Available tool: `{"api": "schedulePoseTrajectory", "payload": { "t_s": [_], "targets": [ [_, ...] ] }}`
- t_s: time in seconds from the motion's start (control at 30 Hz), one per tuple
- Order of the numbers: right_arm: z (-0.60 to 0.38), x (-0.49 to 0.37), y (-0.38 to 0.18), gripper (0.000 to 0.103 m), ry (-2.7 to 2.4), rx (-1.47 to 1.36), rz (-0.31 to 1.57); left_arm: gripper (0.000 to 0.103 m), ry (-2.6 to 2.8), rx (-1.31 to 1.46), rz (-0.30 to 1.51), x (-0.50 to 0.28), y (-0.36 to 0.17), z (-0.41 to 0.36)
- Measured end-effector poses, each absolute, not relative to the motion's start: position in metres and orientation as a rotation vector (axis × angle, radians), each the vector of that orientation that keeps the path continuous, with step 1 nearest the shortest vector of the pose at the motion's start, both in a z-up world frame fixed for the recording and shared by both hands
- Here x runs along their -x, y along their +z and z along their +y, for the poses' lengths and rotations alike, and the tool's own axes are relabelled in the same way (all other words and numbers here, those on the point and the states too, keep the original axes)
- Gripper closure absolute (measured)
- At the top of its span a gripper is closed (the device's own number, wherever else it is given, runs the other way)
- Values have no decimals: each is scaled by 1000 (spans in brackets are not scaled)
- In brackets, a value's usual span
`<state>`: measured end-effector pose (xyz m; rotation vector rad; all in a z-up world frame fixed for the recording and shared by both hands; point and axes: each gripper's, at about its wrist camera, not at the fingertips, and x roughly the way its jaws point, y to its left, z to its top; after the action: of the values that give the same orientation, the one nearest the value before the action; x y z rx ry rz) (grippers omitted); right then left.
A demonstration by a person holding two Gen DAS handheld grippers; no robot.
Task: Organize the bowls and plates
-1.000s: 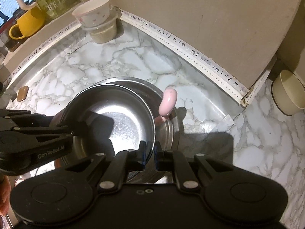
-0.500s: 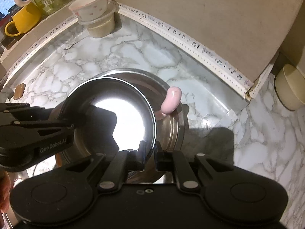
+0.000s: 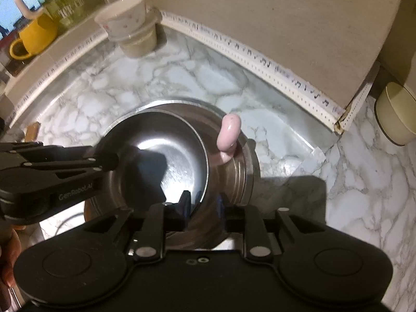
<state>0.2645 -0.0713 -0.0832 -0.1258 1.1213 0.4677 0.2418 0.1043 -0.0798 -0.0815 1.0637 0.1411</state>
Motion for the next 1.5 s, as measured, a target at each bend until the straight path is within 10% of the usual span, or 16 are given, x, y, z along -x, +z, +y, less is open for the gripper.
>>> {"api": "schedulePoseTrajectory", "payload": {
  "t_s": [0.33, 1.5],
  "targets": [
    [-69, -257, -66, 75, 520, 100, 1093, 53, 152, 79, 1031, -235, -66, 107],
    [-188, -222, -12, 54, 580, 88, 997, 43, -2, 48, 965, -193, -2, 12]
  ]
}}
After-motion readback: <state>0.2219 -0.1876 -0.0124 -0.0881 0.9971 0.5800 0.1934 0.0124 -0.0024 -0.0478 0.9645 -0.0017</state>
